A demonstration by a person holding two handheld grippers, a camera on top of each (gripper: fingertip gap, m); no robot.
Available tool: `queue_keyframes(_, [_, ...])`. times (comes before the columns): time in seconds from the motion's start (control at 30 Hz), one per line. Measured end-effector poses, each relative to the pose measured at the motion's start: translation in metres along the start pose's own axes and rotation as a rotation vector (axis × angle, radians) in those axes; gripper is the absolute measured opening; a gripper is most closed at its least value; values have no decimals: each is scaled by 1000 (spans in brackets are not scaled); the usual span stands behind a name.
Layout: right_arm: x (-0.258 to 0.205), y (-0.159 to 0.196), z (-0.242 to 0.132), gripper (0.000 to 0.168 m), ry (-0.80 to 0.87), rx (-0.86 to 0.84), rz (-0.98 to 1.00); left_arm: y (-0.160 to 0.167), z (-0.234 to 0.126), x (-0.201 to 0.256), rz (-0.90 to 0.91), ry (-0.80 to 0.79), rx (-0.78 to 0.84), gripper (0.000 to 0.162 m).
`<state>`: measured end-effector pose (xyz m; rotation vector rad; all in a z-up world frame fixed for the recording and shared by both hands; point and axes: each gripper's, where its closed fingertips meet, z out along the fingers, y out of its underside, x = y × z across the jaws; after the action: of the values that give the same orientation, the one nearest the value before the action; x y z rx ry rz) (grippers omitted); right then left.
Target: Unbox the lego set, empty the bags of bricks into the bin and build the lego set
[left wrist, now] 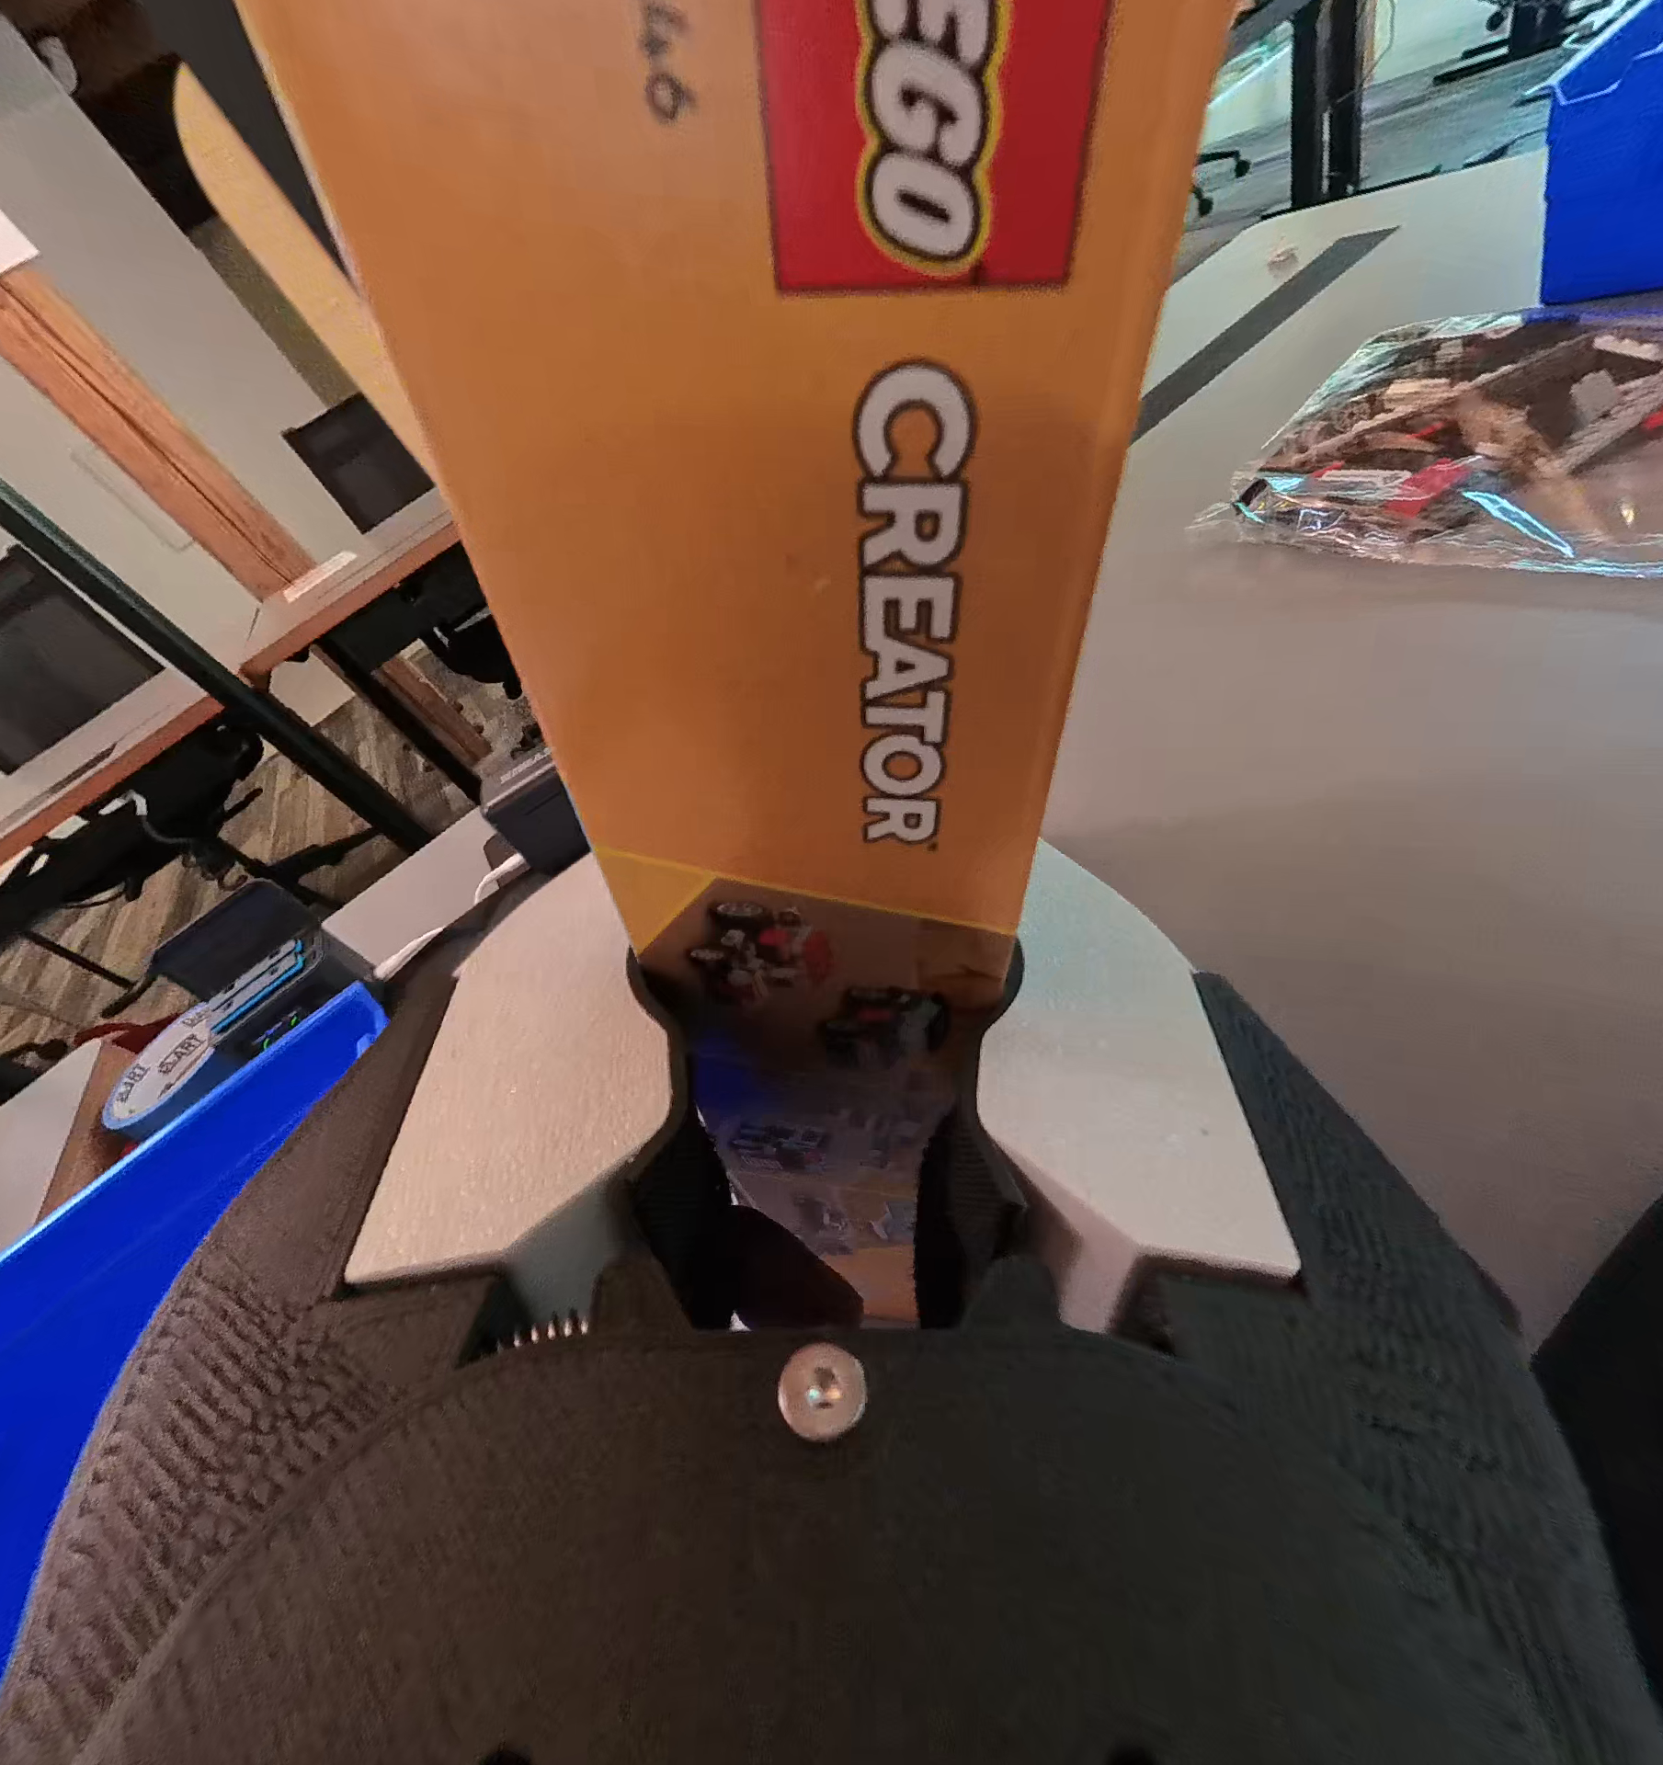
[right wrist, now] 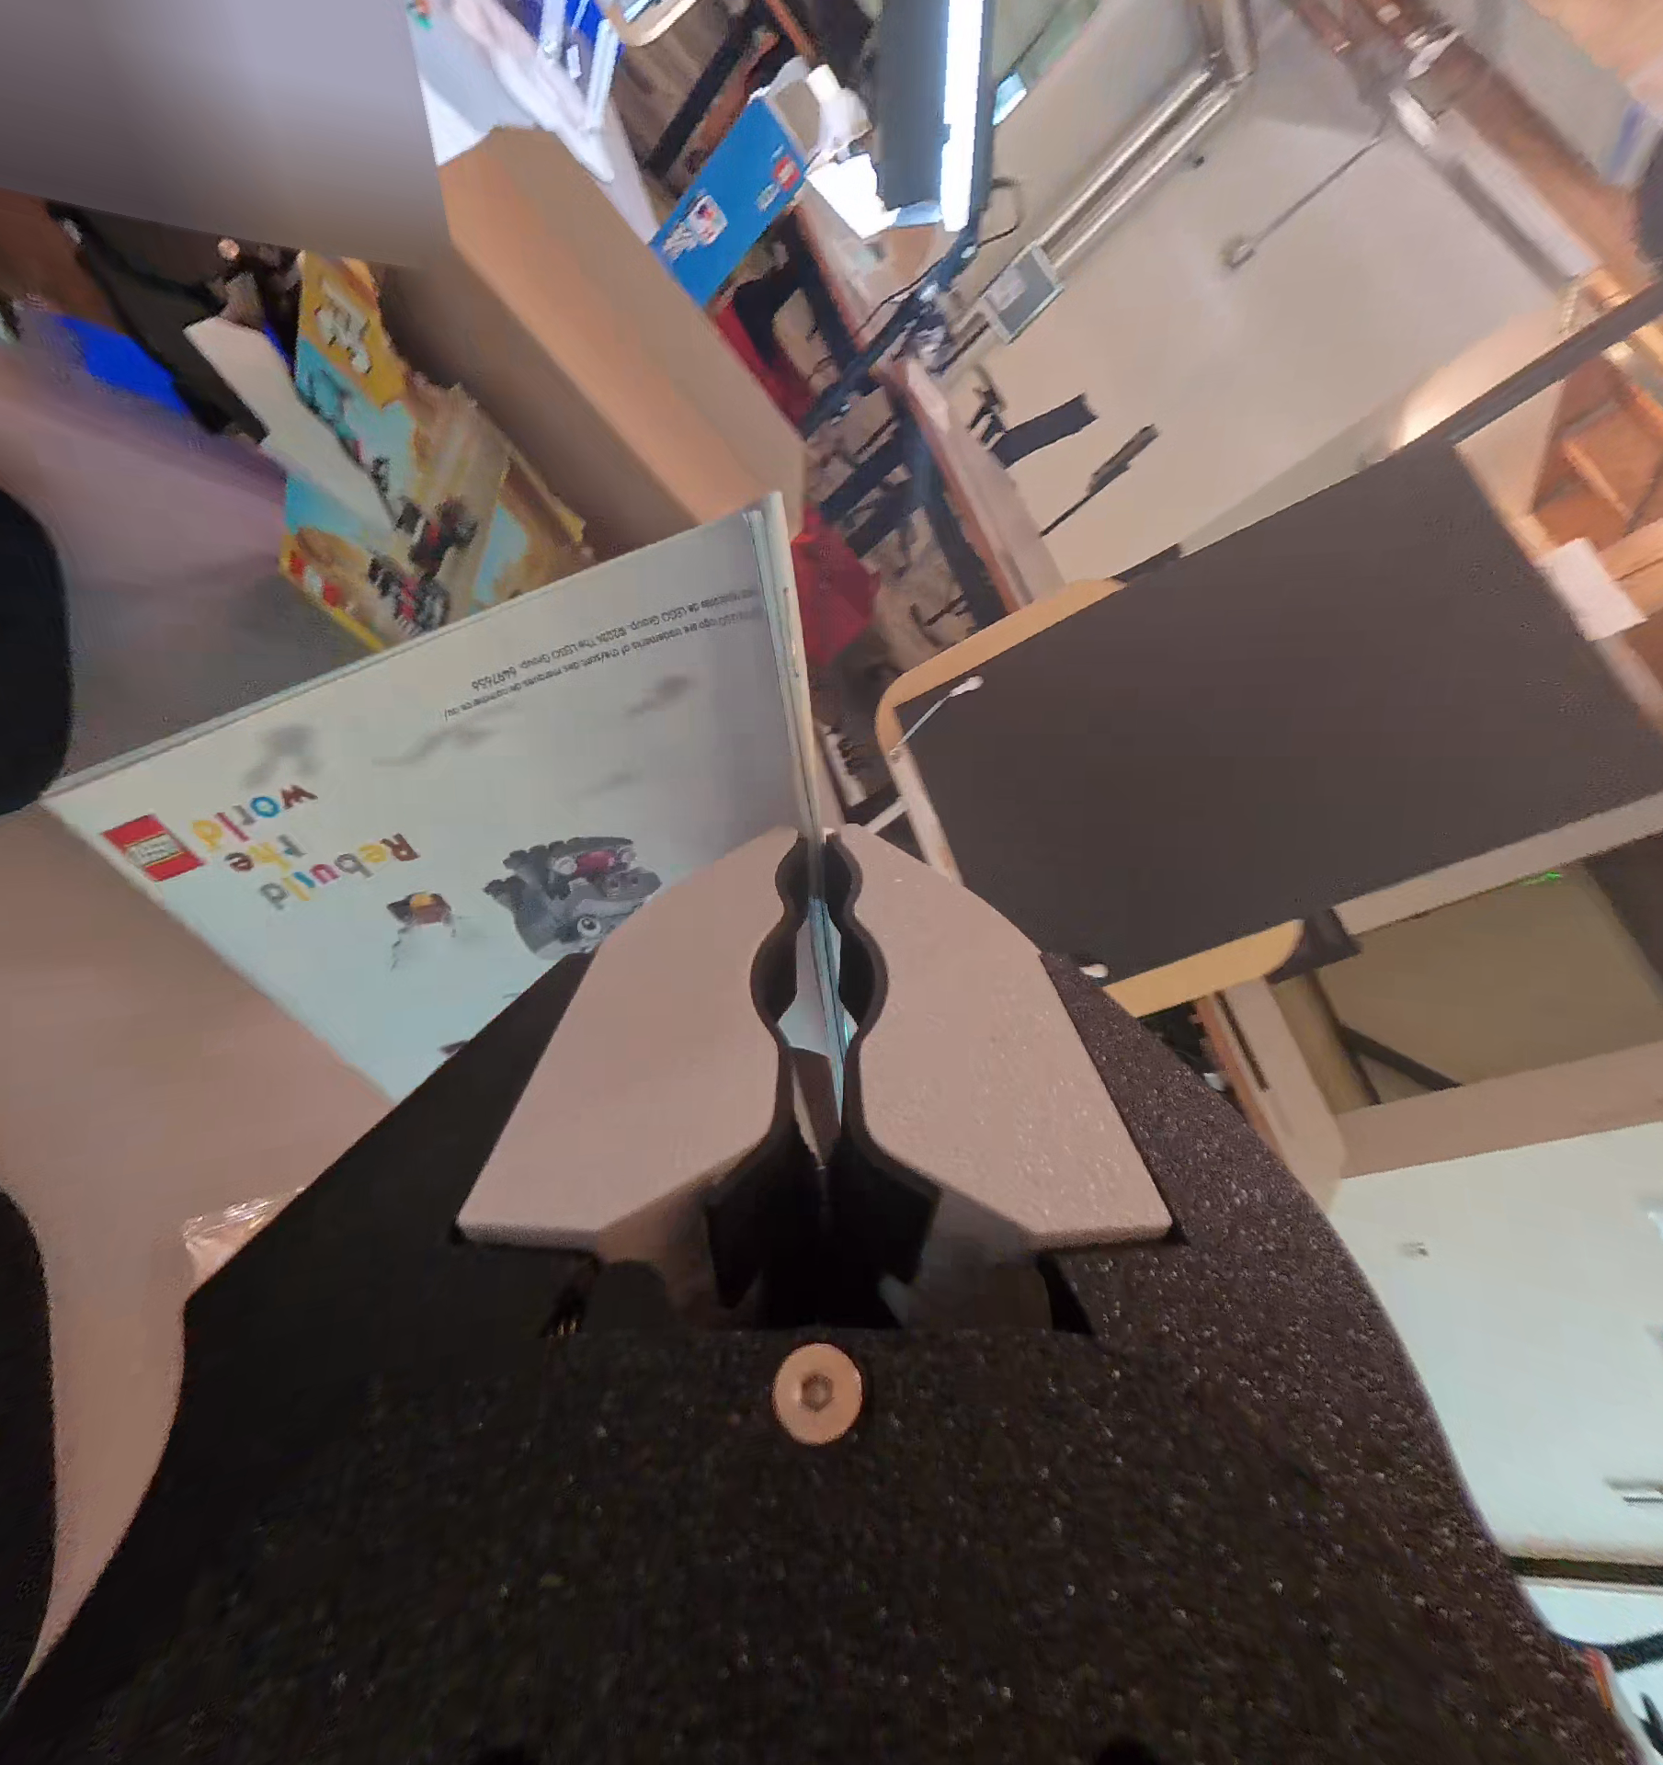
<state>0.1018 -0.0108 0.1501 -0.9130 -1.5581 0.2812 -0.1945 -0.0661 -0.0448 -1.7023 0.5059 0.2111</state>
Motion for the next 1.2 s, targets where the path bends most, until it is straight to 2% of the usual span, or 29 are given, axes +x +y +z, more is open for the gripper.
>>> queue_keyframes(0.1, [-18,27,33,3,-123,-61,19,1,-1,-2,-14,1,-9,61])
queue_keyframes(0.2, [-24,73,84,3,-179,-164,26,1,-1,-3,-19,0,-5,61])
queue_keyframes(0.33, [3,133,156,3,27,-305,-117,0,-1,-3,-23,2,18,61])
queue_keyframes(0.4, [-5,157,184,3,73,-406,-252,-1,-1,-3,-26,6,36,61])
queue_keyframes(0.47, [-39,182,209,3,20,-503,-351,-2,-1,-2,-14,17,56,61])
queue_keyframes(0.53, [-79,206,230,3,-57,-564,-358,-2,-2,1,24,33,80,61])
queue_keyframes(0.67, [-150,236,241,9,-273,-652,-311,0,-5,6,90,60,103,61])
queue_keyframes(0.77, [-162,228,225,38,-330,-621,-205,0,-7,12,150,80,116,61])
queue_keyframes(0.83, [-164,205,200,49,-378,-529,-82,2,-9,19,245,97,120,61])
queue_keyframes(0.93, [-162,139,155,45,-424,-234,95,2,-11,32,396,121,135,61])
queue_keyframes(1.07, [-151,50,104,41,-379,78,146,-5,-8,43,488,134,126,61])
queue_keyframes(1.17, [-163,6,92,43,-391,173,121,-8,-6,52,566,143,91,61])
queue_keyframes(1.2, [-168,-1,94,49,-389,167,96,-9,-5,55,598,146,77,61])
